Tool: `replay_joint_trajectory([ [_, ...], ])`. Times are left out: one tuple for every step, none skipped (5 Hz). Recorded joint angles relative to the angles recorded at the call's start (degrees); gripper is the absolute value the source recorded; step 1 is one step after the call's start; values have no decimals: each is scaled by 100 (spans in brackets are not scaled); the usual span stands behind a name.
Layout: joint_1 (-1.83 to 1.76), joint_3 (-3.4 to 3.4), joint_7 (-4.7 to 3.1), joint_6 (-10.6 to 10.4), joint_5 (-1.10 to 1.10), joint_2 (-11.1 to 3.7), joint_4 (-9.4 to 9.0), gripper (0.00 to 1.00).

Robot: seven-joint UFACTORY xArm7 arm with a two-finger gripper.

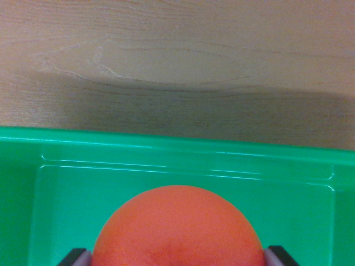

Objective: Pick fruit

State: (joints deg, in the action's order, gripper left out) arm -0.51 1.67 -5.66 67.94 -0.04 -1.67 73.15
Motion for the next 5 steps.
replay_joint_trajectory([
  [0,0,0,0,0,0,0,100],
  [-1,1,2,234,-4,87,146,100],
  [-1,1,2,234,-4,87,146,100],
  [-2,1,4,434,-7,162,271,100],
  [-2,1,4,434,-7,162,271,100],
])
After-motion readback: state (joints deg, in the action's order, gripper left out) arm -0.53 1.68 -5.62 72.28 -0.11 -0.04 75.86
